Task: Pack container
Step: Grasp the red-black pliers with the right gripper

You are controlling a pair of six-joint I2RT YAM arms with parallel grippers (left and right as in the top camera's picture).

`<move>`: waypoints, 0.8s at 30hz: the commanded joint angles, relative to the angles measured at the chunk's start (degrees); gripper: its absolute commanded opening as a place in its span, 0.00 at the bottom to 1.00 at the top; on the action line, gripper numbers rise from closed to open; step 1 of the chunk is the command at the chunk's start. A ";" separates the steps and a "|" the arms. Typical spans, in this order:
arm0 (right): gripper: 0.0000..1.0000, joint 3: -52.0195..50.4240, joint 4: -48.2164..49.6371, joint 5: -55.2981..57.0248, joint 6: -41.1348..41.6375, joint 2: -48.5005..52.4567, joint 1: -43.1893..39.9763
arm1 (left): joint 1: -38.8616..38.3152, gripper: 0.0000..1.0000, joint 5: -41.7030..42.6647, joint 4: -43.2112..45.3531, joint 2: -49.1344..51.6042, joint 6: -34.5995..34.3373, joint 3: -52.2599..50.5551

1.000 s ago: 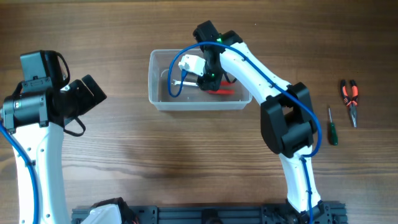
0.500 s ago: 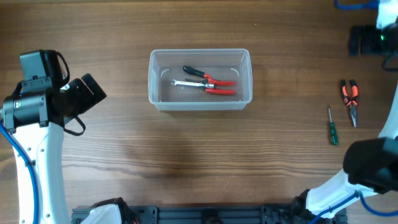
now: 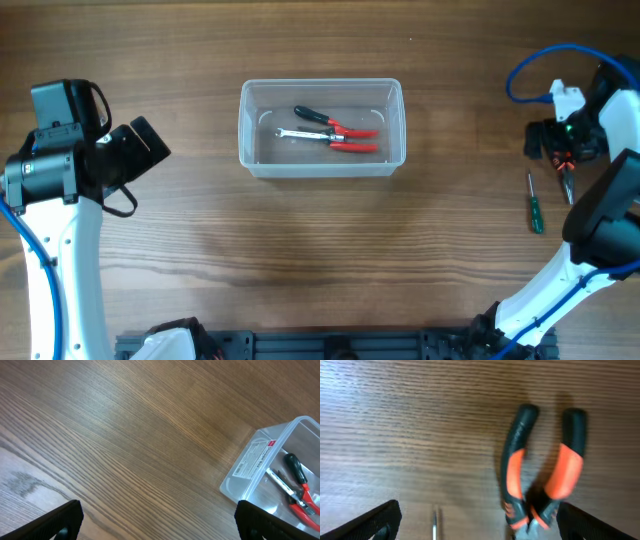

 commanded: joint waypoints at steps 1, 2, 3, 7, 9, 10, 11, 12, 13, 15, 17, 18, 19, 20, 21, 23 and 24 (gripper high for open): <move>0.99 -4.07 3.04 -3.89 -1.81 0.90 0.28 | 0.31 1.00 0.90 0.17 0.00 0.68 0.11; 0.99 -5.11 4.31 -4.15 -1.60 0.92 0.28 | 0.31 1.00 0.90 0.17 0.00 0.68 0.11; 0.99 -5.75 5.01 -4.33 -1.60 0.92 0.28 | 0.31 1.00 0.90 0.17 0.02 0.68 0.11; 0.99 -6.43 6.51 -5.73 -0.66 0.94 0.28 | 0.31 1.00 0.90 0.15 0.00 0.70 0.11; 0.99 -6.45 6.69 -8.61 -0.11 0.94 0.28 | 0.31 1.00 0.90 0.15 0.00 0.70 0.11; 0.98 -6.45 6.67 -10.51 -0.07 0.94 0.28 | 0.31 1.00 0.90 0.15 0.00 0.70 0.11; 0.96 -6.45 6.78 -11.19 0.90 0.94 0.35 | 0.31 1.00 0.90 0.15 0.02 0.70 0.11; 0.96 -6.45 6.99 -11.02 1.84 0.94 0.35 | 0.31 1.00 0.90 0.15 0.02 0.68 0.11; 0.96 -6.45 7.04 -10.71 1.84 0.94 0.35 | 0.31 1.00 0.90 0.15 0.00 0.70 0.11; 0.97 -6.45 7.43 -7.89 2.99 0.94 0.33 | 0.31 1.00 0.87 0.15 0.00 0.70 0.11; 0.98 -6.45 7.93 -3.21 4.63 0.94 0.33 | 0.31 1.00 0.90 0.15 0.02 0.70 0.11; 0.98 -6.45 8.11 -2.19 4.63 0.94 0.33 | 0.31 1.00 0.90 0.15 0.02 0.70 0.11; 0.98 -6.45 8.28 -1.40 4.66 0.94 0.33 | 0.31 1.00 0.90 0.15 0.00 0.70 0.11; 0.98 -6.45 8.33 -0.94 4.87 0.94 0.26 | 0.31 1.00 0.90 0.13 0.00 0.70 0.11; 0.97 -6.45 8.52 -0.02 5.97 0.94 0.15 | 0.31 1.00 0.90 0.07 0.00 0.70 0.11; 0.92 -6.45 8.52 0.31 6.12 0.94 0.00 | 0.31 1.00 0.90 -0.04 0.00 0.70 0.11; 0.86 -6.45 8.48 0.31 6.05 0.94 0.00 | 0.31 1.00 0.90 -0.09 0.00 0.70 0.11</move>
